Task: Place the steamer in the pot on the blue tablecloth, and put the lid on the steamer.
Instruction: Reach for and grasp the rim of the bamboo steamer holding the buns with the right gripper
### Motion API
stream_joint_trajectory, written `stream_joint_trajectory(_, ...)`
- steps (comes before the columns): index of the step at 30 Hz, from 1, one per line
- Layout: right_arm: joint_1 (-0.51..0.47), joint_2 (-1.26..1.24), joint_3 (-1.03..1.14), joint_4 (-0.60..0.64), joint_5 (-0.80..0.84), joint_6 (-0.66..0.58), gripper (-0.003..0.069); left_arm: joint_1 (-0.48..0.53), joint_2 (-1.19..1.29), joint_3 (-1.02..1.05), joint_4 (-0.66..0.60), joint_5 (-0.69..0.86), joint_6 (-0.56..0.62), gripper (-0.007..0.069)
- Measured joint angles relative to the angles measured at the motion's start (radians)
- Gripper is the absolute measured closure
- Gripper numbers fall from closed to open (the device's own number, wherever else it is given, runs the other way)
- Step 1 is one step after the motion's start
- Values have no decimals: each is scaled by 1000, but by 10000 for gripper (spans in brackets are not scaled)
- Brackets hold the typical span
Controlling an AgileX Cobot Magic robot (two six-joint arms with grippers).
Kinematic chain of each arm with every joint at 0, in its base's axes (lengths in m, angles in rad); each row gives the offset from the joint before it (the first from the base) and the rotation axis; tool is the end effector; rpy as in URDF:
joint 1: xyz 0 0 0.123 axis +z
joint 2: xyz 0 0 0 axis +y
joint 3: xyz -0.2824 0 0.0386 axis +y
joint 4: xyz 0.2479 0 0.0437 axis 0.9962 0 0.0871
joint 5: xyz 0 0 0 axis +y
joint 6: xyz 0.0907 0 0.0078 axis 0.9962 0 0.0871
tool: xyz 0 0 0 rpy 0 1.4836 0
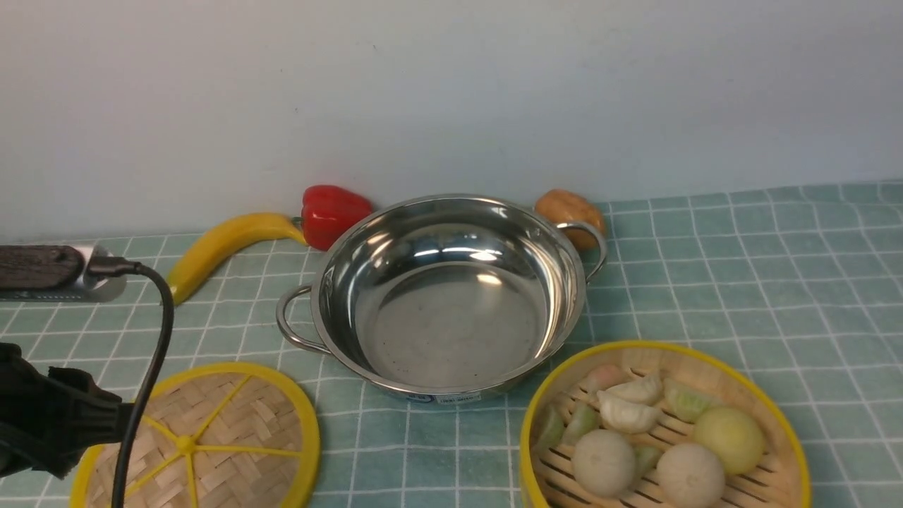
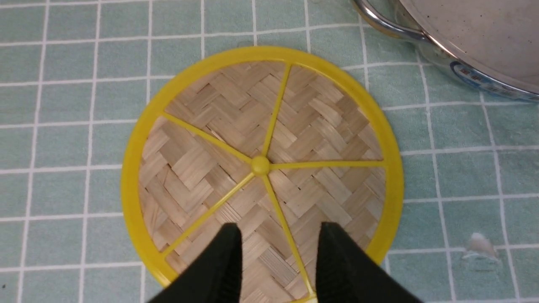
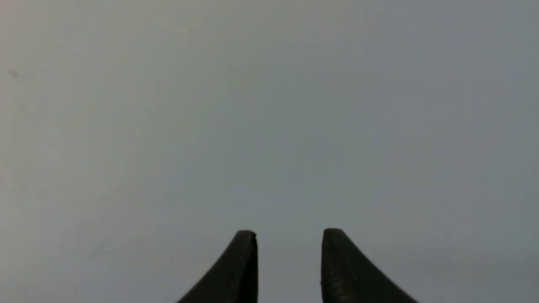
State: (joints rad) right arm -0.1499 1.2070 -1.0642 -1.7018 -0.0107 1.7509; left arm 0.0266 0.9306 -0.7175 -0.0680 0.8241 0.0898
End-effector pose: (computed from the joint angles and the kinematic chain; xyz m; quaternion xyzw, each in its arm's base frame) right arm 0.2751 -0.0407 0.4035 0.0686 0.7237 -0.0307 0.6860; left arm 0.1667 -0.0001 0.2888 0.0157 0.9516 -0.0130 0.3065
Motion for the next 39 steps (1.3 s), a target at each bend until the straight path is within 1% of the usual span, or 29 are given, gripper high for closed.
stream_joint_trajectory(3,-8,10,26,112,-2,49,419,0,0,0,0,6,0,382)
stream_joint_trajectory(4,-8,10,26,124,-6,55,419,0,0,0,0,6,0,382)
stream_joint_trajectory(5,-8,10,26,230,-45,111,419,0,0,0,0,9,0,382)
stream_joint_trajectory(6,-8,10,25,245,-51,130,419,0,0,0,0,9,0,382)
stream_joint_trajectory(7,-8,10,21,306,-78,168,419,0,0,0,0,10,0,382)
stream_joint_trajectory(9,-8,22,-13,544,-193,276,419,0,0,0,0,12,0,382)
stream_joint_trajectory(10,-8,22,-16,544,-193,281,419,0,0,0,0,12,0,382)
stream_joint_trajectory(13,-8,45,-92,709,-301,286,419,0,0,0,0,15,0,382)
stream_joint_trajectory(14,-8,56,-143,739,-329,239,419,0,0,0,0,15,0,382)
stream_joint_trajectory(15,-8,62,-175,743,-337,194,419,0,0,0,0,15,0,382)
stream_joint_trajectory(16,-9,70,-228,732,-339,103,419,0,1,0,0,15,0,382)
stream_joint_trajectory(17,-11,71,-246,728,-340,68,419,0,1,0,0,15,0,382)
stream_joint_trajectory(18,-12,75,-313,682,-331,-85,419,0,1,0,0,15,0,382)
stream_joint_trajectory(19,-12,75,-321,674,-328,-104,419,0,1,0,0,15,0,382)
stream_joint_trajectory(20,-12,75,-362,608,-299,-222,419,0,1,0,0,15,0,382)
stream_joint_trajectory(22,-12,71,-411,495,-226,-400,419,0,1,0,-1,15,0,382)
stream_joint_trajectory(23,-12,69,-417,451,-183,-468,419,0,1,0,-1,15,0,382)
stream_joint_trajectory(24,-12,69,-418,441,-170,-479,419,0,1,0,-1,15,0,382)
stream_joint_trajectory(25,-12,68,-420,380,-15,-552,419,0,1,0,-1,15,1,382)
stream_joint_trajectory(26,-12,68,-418,378,4,-556,419,0,1,0,-1,15,1,382)
stream_joint_trajectory(28,-12,70,-394,420,254,-598,419,0,1,0,-1,15,1,382)
stream_joint_trajectory(29,-12,70,-374,502,408,-648,419,0,1,0,-1,15,1,382)
stream_joint_trajectory(30,-13,70,-363,568,497,-693,419,0,1,0,-1,15,1,382)
stream_joint_trajectory(31,-13,70,-360,607,518,-707,419,0,1,0,-1,16,1,382)
stream_joint_trajectory(32,-14,71,-342,761,683,-843,419,0,1,0,-1,16,1,382)
stream_joint_trajectory(35,-14,79,-312,1148,918,-1155,419,0,1,0,-1,16,1,382)
stream_joint_trajectory(37,-14,87,-293,1373,990,-1363,419,0,1,0,-1,16,1,382)
stream_joint_trajectory(38,-13,94,-282,1540,1021,-1488,419,0,1,0,-1,16,1,382)
stream_joint_trajectory(39,-9,96,-274,1651,1033,-1565,419,0,1,0,-1,16,1,382)
